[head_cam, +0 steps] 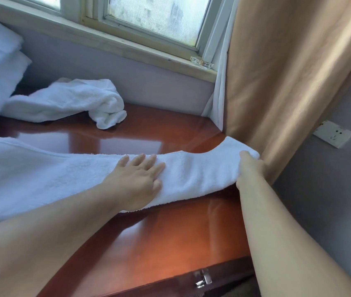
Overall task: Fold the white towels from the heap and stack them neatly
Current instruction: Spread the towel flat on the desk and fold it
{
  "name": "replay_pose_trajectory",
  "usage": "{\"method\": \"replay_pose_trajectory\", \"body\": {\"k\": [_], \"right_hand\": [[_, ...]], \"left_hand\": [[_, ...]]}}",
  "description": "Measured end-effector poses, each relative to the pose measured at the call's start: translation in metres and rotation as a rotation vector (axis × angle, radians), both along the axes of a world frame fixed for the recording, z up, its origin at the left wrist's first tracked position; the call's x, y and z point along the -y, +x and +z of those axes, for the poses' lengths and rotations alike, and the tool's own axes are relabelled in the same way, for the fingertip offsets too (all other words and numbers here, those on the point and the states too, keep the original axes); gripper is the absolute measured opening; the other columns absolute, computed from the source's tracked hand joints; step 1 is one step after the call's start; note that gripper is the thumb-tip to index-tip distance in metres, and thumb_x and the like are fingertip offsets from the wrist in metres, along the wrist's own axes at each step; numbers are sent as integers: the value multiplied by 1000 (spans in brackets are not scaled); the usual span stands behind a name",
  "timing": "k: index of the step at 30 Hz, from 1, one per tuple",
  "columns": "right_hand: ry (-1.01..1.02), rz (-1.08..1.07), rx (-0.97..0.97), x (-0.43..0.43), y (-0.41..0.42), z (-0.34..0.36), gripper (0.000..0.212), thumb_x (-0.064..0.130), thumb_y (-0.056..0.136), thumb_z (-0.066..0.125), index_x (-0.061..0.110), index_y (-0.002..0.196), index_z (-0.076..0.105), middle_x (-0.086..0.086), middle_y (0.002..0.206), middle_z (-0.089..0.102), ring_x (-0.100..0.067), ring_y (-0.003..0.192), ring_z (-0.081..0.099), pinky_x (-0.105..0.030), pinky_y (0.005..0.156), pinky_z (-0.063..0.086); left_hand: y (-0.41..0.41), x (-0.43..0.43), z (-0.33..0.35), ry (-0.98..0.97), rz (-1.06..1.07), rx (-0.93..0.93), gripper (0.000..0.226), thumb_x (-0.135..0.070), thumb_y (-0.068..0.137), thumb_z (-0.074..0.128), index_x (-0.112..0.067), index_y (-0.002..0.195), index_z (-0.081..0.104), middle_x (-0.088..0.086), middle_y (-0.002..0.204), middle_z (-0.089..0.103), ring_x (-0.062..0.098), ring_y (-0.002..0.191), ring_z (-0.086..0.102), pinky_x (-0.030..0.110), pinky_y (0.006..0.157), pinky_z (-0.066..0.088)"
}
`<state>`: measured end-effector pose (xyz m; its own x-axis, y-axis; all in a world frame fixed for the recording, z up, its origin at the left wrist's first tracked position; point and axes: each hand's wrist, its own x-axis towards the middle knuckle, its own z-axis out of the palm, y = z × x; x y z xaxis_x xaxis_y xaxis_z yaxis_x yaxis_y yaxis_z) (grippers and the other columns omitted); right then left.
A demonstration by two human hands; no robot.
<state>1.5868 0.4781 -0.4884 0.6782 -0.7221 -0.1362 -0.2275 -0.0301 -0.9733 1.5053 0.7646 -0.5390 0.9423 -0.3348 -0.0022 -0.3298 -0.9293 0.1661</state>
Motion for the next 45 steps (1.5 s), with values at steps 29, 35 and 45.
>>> {"method": "replay_pose_trajectory", "body": {"k": [29,35,45], "right_hand": [[-1104,900,619,-252,-144,-10,9,26,89,72,18,84,69,8,75,52,-20,76,54,-28,62,38],[-1328,987,399,-263,-149,-11,37,17,68,78,23,104,72,4,95,67,-26,90,60,-34,70,50],[-1358,1092,562,-308,-162,-12,37,10,65,82,24,98,76,7,83,70,-24,75,64,-31,50,50]], "left_hand": [[-28,-139,102,-1055,503,-526,31,-12,96,63,3,124,60,14,102,65,21,79,64,34,86,58],[-42,-203,100,-1170,520,-496,22,0,94,62,-2,116,68,11,106,75,19,90,74,28,74,58],[-75,-258,85,-1242,694,-386,37,2,90,60,-13,123,66,16,115,72,22,87,62,41,93,53]]}}
